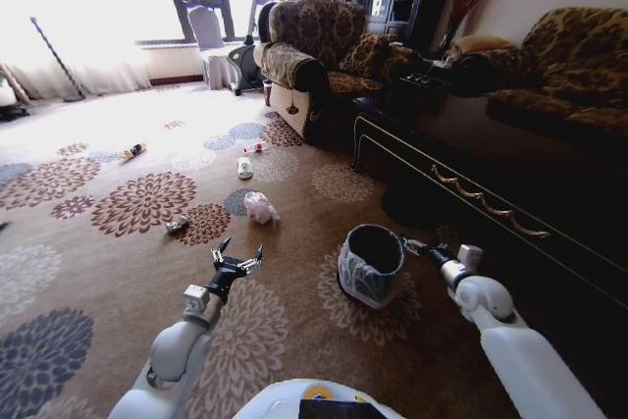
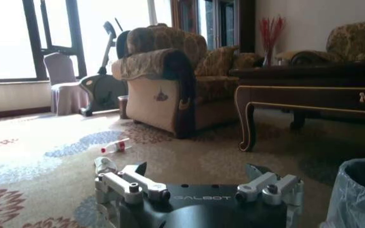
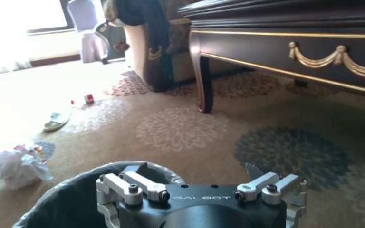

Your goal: Pick up the trash from the ground and place it into the trash bin.

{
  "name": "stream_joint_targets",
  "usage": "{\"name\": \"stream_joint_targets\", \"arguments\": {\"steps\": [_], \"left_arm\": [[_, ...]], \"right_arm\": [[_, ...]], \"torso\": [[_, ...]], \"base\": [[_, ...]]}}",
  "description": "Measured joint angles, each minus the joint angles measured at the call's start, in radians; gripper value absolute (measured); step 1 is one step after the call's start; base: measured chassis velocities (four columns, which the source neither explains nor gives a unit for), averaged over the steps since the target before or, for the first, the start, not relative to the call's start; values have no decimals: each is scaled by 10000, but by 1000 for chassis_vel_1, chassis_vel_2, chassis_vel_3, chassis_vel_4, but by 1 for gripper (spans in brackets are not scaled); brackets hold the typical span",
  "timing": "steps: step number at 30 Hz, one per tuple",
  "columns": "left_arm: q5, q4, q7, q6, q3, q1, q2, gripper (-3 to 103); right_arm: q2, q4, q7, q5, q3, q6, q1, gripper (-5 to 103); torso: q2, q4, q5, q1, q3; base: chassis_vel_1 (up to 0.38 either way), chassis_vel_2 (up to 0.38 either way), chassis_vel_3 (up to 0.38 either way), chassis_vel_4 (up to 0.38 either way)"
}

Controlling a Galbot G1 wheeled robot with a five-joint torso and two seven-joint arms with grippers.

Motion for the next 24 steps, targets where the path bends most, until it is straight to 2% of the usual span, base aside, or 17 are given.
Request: {"name": "stream_joint_targets", "arguments": {"steps": [6,9,10,15,18,24], "left_arm": [[-65,134,-12,-65,-149,52,-32,100],[-199,164,-16,-64,-240,71,38,100],[-199,164,-16,-64,-240,71,38,100],[-262,69,-28,-11,-274,74,79,100],[-262,37,-29,0,-255,76,61,100],[-250,20,-25,11,-206,87,12,100]], "right_arm": [[57,76,564,41,-1035,-197,627,100],[35,26,1254,292,-1760,-744,1199,100],[35,26,1254,292,-1760,-744,1199,100],[-250,-211,2368,853,-1935,-1609,1504,100],[-465,-146,2703,1075,-1819,-1831,1440,100],[-915,-163,2688,2049,-1521,-2274,1342,100]], "torso": [[0,4,-1,0,0],[0,5,-2,0,0],[0,5,-2,0,0],[0,2,1,0,0],[0,1,0,0,0],[0,1,-1,0,0]], "base": [[0,0,0,0],[0,0,0,0],[0,0,0,0],[0,0,0,0],[0,0,0,0],[0,0,0,0]]}}
